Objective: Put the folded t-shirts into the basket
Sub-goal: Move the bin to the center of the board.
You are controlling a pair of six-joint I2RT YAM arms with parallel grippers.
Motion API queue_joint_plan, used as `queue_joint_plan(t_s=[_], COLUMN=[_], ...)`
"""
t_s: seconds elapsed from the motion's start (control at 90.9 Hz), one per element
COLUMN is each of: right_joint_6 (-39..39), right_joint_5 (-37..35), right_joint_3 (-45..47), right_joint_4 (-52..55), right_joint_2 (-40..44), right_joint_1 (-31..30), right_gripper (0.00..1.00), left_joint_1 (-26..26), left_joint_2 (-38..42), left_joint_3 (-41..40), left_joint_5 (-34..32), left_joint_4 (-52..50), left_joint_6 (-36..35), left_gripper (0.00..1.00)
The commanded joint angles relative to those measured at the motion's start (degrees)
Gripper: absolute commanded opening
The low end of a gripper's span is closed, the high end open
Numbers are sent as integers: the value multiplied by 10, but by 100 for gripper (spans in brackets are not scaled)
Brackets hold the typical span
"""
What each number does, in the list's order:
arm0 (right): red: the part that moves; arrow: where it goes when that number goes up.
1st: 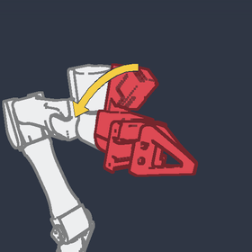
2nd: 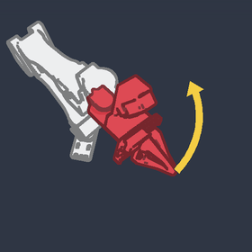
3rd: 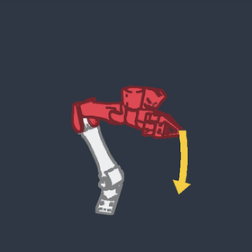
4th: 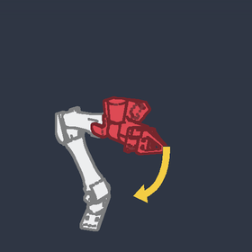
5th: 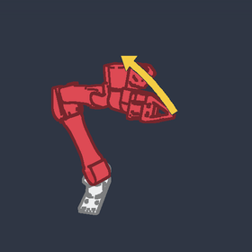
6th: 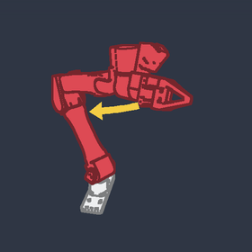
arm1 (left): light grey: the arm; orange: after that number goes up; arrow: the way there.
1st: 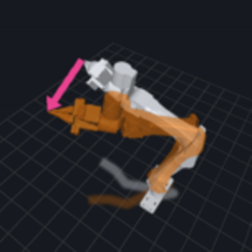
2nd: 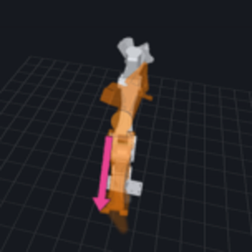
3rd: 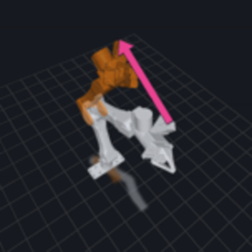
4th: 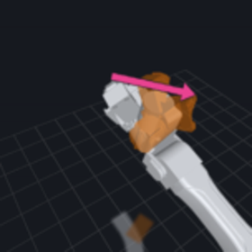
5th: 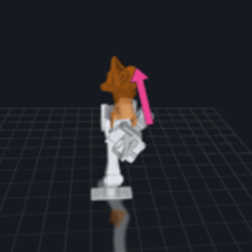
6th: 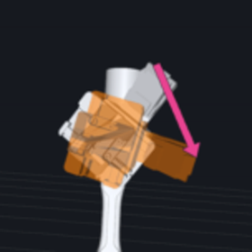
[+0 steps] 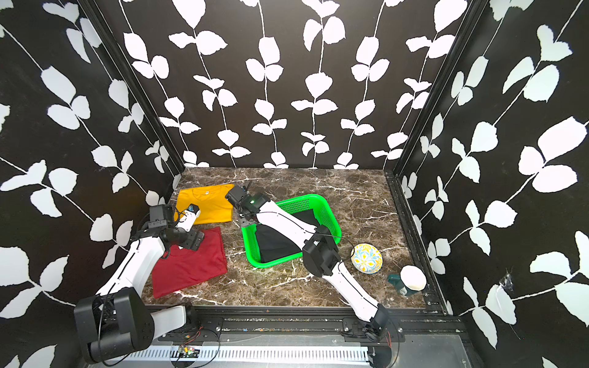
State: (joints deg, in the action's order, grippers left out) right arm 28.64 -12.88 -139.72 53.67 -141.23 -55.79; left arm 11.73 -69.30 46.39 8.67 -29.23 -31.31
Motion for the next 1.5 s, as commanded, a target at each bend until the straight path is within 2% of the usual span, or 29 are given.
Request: queue_joint_plan(t_s=[0.0,0.143,0.297,0.385,0.451,0.583,0.649,0.726,0.759,1.001,1.111,1.364,1.485], right_joint_6=[25,37,51,61,72,82,88,89,88,45,25,22,26], right_joint_5=[-3,-2,-8,-39,-89,-117,-107,-97,-97,-85,-58,-35,-13], right_joint_3=[37,121,181,190,177,172,191,205,202,169,123,-33,-47], right_joint_4=[19,-17,-42,-30,6,15,-10,-36,-39,-77,-91,-114,-145], right_joint_2=[68,120,122,109,95,91,95,94,91,68,41,-29,-11], right_joint_1=[-47,-77,-99,-104,-108,-114,-114,-114,-113,-73,-39,8,10], right_gripper=[57,57,56,55,54,52,46,28,25,15,15,24,44], left_joint_1=[4,4,4,4,4,4,4,3,4,4,4,3,5], left_joint_2=[16,16,14,14,14,11,10,8,8,4,0,-7,-9], left_joint_3=[-9,-11,-11,-12,-12,-13,-14,-13,-13,-14,-12,-14,-12], left_joint_5=[31,28,29,30,32,38,39,39,40,44,43,13,16], left_joint_4=[-4,-1,-1,-1,-1,-1,-2,-2,-2,-2,-3,-8,-15], left_joint_6=[-2,-1,-1,-1,-1,-2,-2,-2,-2,-4,-12,-44,-50], left_gripper=[93,93,93,93,93,91,91,90,90,88,88,88,89])
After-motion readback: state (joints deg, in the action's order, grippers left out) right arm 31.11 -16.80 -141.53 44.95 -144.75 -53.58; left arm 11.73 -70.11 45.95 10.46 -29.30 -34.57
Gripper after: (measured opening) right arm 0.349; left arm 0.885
